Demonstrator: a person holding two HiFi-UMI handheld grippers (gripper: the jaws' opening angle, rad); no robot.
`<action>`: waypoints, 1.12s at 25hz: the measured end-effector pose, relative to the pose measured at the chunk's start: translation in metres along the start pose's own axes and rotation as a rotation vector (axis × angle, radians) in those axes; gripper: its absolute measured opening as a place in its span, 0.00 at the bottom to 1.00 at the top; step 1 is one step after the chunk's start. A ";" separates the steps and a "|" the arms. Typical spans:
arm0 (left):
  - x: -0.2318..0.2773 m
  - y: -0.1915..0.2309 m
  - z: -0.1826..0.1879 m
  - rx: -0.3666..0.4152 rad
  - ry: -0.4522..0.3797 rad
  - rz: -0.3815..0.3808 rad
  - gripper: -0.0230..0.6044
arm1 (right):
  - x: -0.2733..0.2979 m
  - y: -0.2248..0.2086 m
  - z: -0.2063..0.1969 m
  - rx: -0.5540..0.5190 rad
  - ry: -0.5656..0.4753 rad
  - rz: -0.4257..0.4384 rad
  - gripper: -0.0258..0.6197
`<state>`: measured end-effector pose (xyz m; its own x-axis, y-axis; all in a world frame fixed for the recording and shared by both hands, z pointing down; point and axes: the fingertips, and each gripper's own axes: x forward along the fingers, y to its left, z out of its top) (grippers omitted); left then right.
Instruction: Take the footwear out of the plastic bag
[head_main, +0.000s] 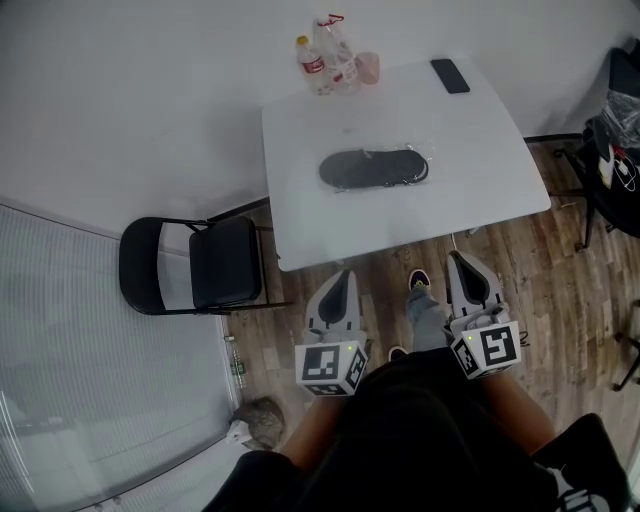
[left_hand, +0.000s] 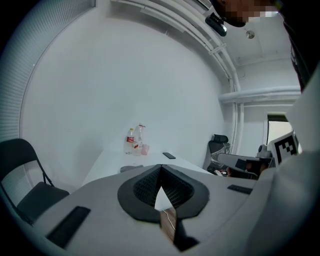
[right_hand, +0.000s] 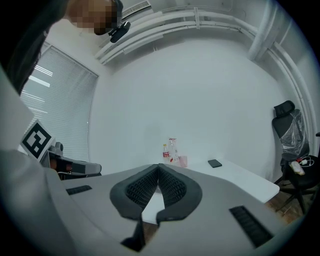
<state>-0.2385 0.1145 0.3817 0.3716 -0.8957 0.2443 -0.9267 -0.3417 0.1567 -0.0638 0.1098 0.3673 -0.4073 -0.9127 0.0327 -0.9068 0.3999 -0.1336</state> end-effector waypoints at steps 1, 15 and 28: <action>0.007 0.003 0.002 0.002 0.004 0.001 0.07 | 0.007 -0.004 0.000 0.001 0.002 -0.001 0.07; 0.100 0.032 0.028 0.002 0.048 0.049 0.07 | 0.085 -0.067 0.008 0.006 0.036 -0.008 0.07; 0.187 0.029 0.044 0.015 0.077 0.084 0.07 | 0.153 -0.135 0.015 0.023 0.042 0.022 0.07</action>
<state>-0.1980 -0.0752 0.3901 0.2953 -0.8969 0.3291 -0.9553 -0.2712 0.1181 -0.0016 -0.0849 0.3760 -0.4321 -0.8990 0.0712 -0.8949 0.4176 -0.1575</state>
